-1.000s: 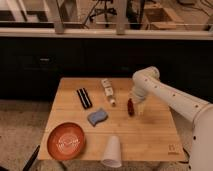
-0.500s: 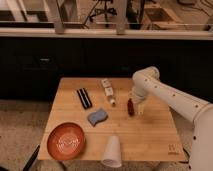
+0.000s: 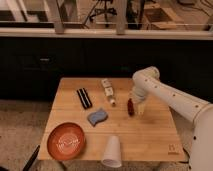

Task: Place the pepper in the ceramic bowl

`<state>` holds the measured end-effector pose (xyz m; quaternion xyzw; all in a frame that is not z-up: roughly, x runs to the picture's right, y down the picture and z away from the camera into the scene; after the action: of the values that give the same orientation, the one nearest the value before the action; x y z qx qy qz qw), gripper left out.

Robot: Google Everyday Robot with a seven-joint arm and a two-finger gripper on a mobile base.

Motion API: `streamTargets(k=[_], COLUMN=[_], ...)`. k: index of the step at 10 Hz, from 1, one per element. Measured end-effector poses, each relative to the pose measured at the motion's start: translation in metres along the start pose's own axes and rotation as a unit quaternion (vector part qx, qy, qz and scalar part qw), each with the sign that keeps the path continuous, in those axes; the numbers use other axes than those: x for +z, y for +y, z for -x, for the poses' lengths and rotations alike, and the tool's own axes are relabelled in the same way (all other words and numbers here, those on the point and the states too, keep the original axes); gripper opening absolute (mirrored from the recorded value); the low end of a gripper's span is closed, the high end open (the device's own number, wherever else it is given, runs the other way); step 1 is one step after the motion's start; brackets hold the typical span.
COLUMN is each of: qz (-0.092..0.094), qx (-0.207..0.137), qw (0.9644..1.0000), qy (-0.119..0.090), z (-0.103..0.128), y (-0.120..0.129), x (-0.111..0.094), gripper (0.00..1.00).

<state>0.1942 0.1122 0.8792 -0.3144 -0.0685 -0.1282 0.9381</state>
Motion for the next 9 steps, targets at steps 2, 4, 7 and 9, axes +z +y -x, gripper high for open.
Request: streamTargets(k=[2,4,7,9], qz=[0.0,0.0,-0.001,0.0], qx=[-0.001,-0.002,-0.003,-0.004], qw=[1.0,1.0,1.0,1.0], qy=[0.001,0.001,0.002,0.002], z=[-0.0001,-0.0003,-0.0001,0.0003], y=[0.0,0.0,-0.0001,-0.0003], x=[0.0002,0.0004,0.0003,0.0002], gripper=[0.8,0.8,0.8,0.8])
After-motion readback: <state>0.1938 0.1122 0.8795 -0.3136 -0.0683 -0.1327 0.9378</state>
